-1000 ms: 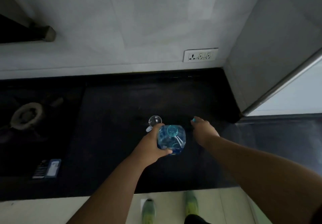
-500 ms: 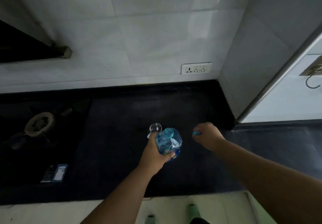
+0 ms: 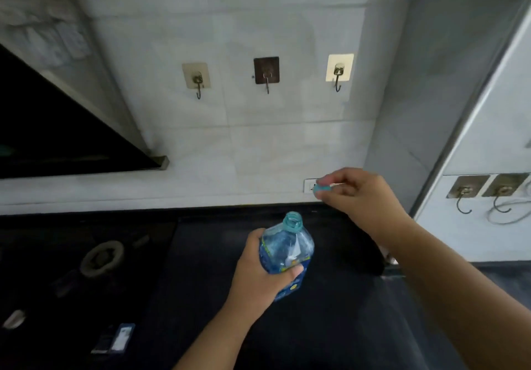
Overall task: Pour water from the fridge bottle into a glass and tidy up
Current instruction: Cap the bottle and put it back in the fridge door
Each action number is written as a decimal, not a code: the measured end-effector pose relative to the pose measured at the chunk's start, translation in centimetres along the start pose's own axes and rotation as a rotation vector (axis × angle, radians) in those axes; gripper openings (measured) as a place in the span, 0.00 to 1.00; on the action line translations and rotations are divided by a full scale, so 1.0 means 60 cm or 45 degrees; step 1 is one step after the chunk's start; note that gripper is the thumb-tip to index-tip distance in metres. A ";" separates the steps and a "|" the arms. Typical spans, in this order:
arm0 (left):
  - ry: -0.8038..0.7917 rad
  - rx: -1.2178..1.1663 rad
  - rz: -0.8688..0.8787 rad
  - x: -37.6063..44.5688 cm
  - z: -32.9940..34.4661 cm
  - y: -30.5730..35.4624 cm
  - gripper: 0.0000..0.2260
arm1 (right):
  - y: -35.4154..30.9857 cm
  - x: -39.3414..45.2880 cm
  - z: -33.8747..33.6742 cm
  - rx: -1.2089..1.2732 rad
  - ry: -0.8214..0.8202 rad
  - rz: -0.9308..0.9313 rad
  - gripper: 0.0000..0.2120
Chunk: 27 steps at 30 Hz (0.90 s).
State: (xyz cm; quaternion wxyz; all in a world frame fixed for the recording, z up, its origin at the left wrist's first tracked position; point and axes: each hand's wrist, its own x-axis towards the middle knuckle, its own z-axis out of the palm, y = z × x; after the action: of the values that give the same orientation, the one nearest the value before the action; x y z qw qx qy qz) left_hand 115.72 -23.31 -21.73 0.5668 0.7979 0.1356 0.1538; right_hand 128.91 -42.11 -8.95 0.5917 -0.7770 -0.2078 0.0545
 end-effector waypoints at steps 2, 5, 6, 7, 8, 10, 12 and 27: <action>0.026 -0.008 0.099 0.008 -0.027 0.052 0.34 | -0.067 -0.011 0.010 0.225 -0.043 -0.086 0.13; 0.070 -0.002 0.197 0.014 -0.066 0.112 0.36 | -0.131 -0.024 0.033 0.387 -0.129 -0.139 0.15; 0.078 0.019 0.228 0.013 -0.079 0.127 0.36 | -0.144 -0.027 0.040 0.411 -0.144 -0.143 0.15; 0.083 0.041 0.255 0.012 -0.092 0.141 0.36 | -0.155 -0.031 0.048 0.434 -0.149 -0.149 0.15; 0.083 0.063 0.278 0.010 -0.105 0.154 0.35 | -0.165 -0.035 0.055 0.446 -0.142 -0.159 0.16; 0.072 0.132 0.312 0.007 -0.130 0.172 0.34 | -0.185 -0.046 0.061 0.401 -0.123 -0.198 0.14; 0.066 0.210 0.336 0.004 -0.152 0.179 0.34 | -0.201 -0.053 0.063 0.200 -0.104 -0.233 0.13; -0.014 0.525 0.413 0.008 -0.243 0.173 0.35 | -0.257 -0.061 0.074 -0.872 -0.365 -0.547 0.16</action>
State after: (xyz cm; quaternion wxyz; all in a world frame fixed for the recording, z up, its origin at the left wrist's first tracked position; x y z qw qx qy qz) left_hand 110.77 -13.86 -7.32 0.3608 0.9087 0.0314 0.2075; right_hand 120.16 -36.25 3.70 0.2626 -0.8523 -0.4509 -0.0348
